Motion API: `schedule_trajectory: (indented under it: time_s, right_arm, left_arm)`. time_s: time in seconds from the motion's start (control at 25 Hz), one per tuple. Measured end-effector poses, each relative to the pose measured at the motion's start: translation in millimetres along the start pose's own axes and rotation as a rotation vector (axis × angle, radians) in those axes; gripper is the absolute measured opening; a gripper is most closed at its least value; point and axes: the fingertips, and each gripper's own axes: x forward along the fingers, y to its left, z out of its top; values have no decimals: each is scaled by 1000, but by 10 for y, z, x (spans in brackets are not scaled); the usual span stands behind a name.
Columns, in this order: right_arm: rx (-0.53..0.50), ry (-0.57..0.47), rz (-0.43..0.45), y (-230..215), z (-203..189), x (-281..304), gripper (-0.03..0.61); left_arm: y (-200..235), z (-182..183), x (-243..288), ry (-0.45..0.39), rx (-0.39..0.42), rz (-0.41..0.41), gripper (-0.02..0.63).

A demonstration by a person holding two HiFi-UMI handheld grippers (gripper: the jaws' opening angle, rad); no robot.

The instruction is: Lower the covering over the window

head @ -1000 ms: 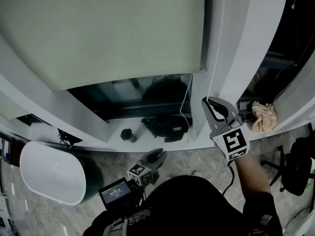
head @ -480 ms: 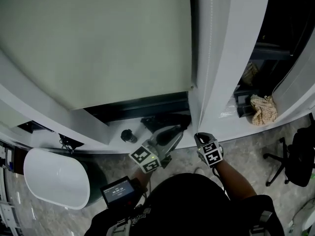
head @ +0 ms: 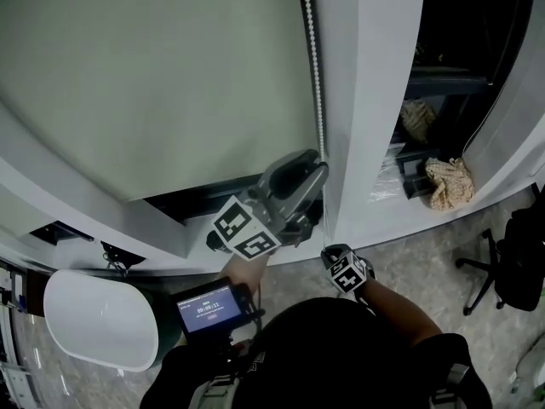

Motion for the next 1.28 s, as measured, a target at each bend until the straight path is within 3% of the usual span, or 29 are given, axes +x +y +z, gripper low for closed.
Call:
schedule_trajectory:
  time_s: [0.16,0.28,0.32,0.36,0.52,0.64,0.72,0.84,1.04,1.16,1.28]
  right_arm:
    - [-55,68,82,283,-268,71,17]
    - [-44,71,79,260,-270,90,17]
    - [-28,71,73,244,-285,80,17]
    - [-7,69,69,228,-295,59,17]
    - [131,47,51,84,-352,-13,20]
    - [269,20,9,-68,-437,-104,23]
    - [344,-59,-14,-153,-379,-223,56]
    - [504,-293,-7,-344,-100,-550,107]
    - [710,-647,-26,-797,338,-1321,87]
    - [698,-775,-22,-908,692,-1700,81]
    - [579,-875,12,-933,1188,-2045,84]
  left_arm:
    - [-93,114,140,-18,33,-36,117]
    - [-137,212,251,-22,61,-38,118]
    - [-136,233,268,-15,69,-26,41]
    - [-114,246,271,-7,72,-8,9]
    - [98,310,186,-27,29,76,9]
    - [219,194,127,36,83,142,9]
    - [305,-73,65,116,102,167,9]
    - [545,-600,-130,204,50,226,9]
    - [897,-1745,-743,435,-97,363,9]
    - [752,-2455,-1162,565,-231,395,10]
    - [374,-2974,-1438,668,-290,370,11]
